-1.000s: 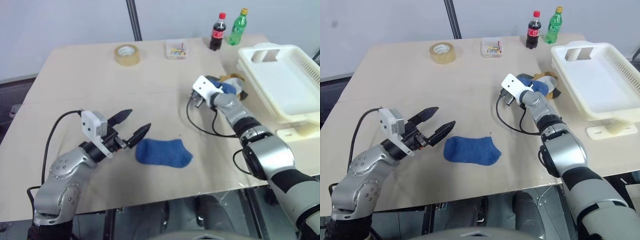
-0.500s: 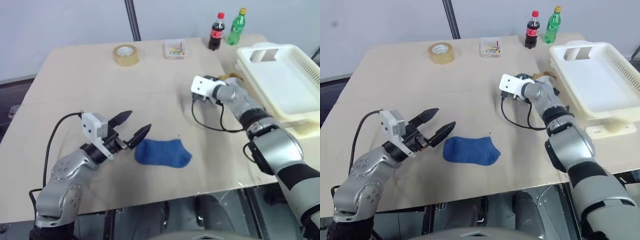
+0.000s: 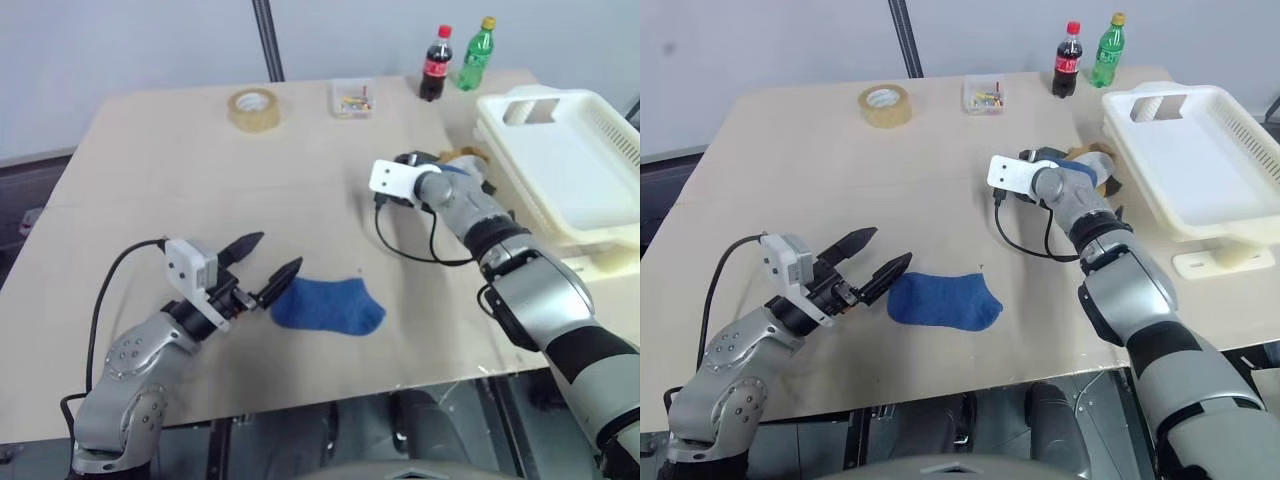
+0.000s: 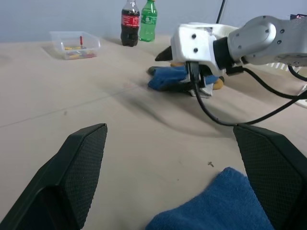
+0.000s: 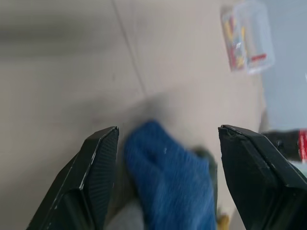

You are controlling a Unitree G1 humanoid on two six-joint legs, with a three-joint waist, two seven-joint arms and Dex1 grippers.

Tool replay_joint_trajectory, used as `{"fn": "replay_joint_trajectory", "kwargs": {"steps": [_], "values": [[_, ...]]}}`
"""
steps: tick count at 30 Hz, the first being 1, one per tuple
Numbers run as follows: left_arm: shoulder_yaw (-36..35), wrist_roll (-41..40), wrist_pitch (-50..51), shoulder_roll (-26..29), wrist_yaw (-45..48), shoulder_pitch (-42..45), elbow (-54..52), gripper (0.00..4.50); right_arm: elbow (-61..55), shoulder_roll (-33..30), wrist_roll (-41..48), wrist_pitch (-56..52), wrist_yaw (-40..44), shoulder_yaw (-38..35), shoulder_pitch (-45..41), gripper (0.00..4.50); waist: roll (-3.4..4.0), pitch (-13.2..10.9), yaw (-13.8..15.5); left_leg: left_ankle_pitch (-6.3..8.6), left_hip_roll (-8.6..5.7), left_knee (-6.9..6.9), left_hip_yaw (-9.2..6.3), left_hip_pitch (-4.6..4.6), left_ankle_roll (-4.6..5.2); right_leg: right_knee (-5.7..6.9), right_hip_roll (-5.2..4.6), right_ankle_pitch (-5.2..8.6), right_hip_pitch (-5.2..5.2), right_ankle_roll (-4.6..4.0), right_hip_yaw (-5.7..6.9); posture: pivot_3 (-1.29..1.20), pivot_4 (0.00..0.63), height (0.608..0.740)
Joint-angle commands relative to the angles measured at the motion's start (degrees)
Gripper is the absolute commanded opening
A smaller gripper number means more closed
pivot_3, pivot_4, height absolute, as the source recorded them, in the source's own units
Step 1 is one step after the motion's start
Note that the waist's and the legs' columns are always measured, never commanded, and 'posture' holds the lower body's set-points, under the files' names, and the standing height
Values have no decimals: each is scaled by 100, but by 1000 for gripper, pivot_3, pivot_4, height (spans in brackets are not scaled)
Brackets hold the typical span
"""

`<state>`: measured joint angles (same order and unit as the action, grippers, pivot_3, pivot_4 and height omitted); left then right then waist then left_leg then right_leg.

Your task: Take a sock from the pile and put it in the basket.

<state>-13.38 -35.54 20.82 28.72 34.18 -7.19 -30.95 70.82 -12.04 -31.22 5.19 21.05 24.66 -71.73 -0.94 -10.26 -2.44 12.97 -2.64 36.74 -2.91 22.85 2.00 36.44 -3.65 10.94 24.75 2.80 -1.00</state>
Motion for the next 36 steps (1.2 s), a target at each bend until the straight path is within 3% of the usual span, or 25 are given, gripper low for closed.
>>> {"fn": "replay_joint_trajectory", "kwargs": {"steps": [1,4,7,13,18,25,31,36], "values": [[-47,17,-140,-23,-22,-83,-294,4500,23,-18,-219,-119,-204,185,-78,3416,0,0,-7,0,0,0,0,-1,0,0,0,0,0,0,0,0,150,740],[-33,31,-153,-38,-39,-141,-339,4500,73,-2,-289,-150,-243,252,-75,3416,0,0,-2,0,0,-1,0,0,-1,0,0,0,0,0,0,0,150,740],[-38,46,-156,-58,-62,-216,-389,4500,116,60,-294,-129,-392,247,-90,2713,0,0,-1,0,0,-1,0,-1,1,0,0,0,-1,0,0,0,150,740],[-72,38,-149,-62,-76,-278,-410,4500,120,94,-247,-60,-376,186,-103,43,1,0,-3,0,0,-1,1,-1,0,0,1,0,0,0,0,0,150,740],[-79,26,-137,-57,-82,-271,-401,4500,20,131,-13,-38,-197,-6,-108,43,1,0,-1,1,0,-1,1,-1,2,0,1,0,0,0,1,0,150,740],[-130,-20,-67,-47,-106,-262,-312,4500,-796,389,952,-227,955,-646,69,43,1,-1,-20,7,4,-1,1,-2,11,0,6,0,0,0,0,0,150,740],[-215,-47,69,0,-150,-311,-194,4500,-2564,688,1432,-1091,1719,-667,784,43,1,-1,17,7,2,0,-7,0,12,0,3,0,-2,1,6,0,150,740],[-728,-309,269,54,-234,-529,-86,4500,-4251,1393,1783,-1883,2026,-319,1821,43,1,1,-26,9,6,0,-12,-2,11,2,4,0,-1,0,8,0,150,740]]}}
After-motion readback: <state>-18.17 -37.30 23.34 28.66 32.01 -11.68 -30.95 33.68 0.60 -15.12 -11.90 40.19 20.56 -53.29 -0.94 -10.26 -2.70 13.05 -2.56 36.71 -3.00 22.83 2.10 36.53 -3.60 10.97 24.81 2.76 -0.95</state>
